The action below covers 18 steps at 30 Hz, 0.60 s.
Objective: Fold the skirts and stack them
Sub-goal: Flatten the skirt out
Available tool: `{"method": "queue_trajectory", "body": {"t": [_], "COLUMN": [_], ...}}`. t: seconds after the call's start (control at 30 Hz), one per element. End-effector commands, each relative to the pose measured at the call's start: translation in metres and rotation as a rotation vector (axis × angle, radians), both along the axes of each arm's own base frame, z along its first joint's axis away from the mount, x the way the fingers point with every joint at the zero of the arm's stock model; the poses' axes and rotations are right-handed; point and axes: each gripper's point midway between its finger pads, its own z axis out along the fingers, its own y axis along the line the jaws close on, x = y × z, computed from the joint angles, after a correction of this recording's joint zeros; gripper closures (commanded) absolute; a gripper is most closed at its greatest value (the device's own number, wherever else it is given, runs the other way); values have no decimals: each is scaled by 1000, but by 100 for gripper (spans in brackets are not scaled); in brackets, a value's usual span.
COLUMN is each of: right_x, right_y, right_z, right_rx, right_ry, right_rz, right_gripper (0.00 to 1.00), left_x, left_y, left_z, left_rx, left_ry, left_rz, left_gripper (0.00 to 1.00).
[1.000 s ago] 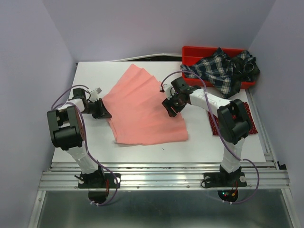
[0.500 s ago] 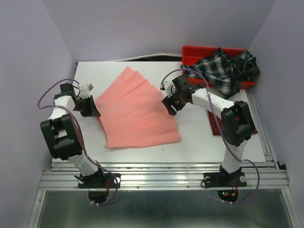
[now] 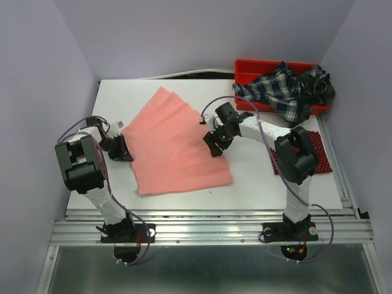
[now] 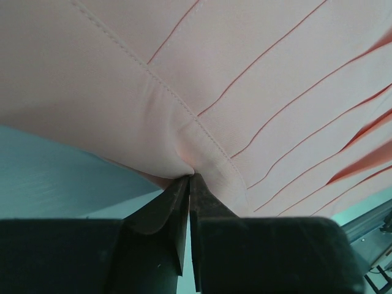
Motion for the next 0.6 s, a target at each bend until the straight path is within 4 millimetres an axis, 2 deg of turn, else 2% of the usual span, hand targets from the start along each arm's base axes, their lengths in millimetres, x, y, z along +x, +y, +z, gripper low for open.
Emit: {"method": "queue_trajectory", "body": {"t": [0.0,0.03,0.07,0.17,0.2,0.27,0.3,0.33,0.43,0.47,0.57], "right_x": [13,7,2,-28,-49,-67,-77,-94,-118,-131,-160], "right_y": [38,41,42,25,11,-2,-7,-21,-39,-45,-55], "right_z": [9,-9,-17,-55,-73,-82,-86,-94,-85,-85,-65], "right_rx": [80,49,31,-51,-104,-148,-173,-207,-234,-250,-236], "right_ry": [-47,-15,9,119,162,175,182,221,270,289,341], "right_rz": [70,81,88,100,107,131,141,143,173,203,289], "right_gripper": [34,36,37,40,43,47,52,53,60,62,66], "left_x": [-8,-5,-2,12,17,22,26,28,33,33,35], "left_y": [38,39,41,35,27,19,15,4,-16,-31,-60], "left_z": [-25,-24,-23,-20,-20,-22,-23,-23,-23,-23,-21], "left_rx": [225,229,232,237,237,246,250,247,242,240,233], "left_ry": [64,62,60,39,30,21,20,15,6,1,-26], "left_rz": [13,15,13,-20,-43,-68,-80,-108,-161,-198,-267], "left_gripper": [82,79,79,79,79,79,79,79,79,79,78]}}
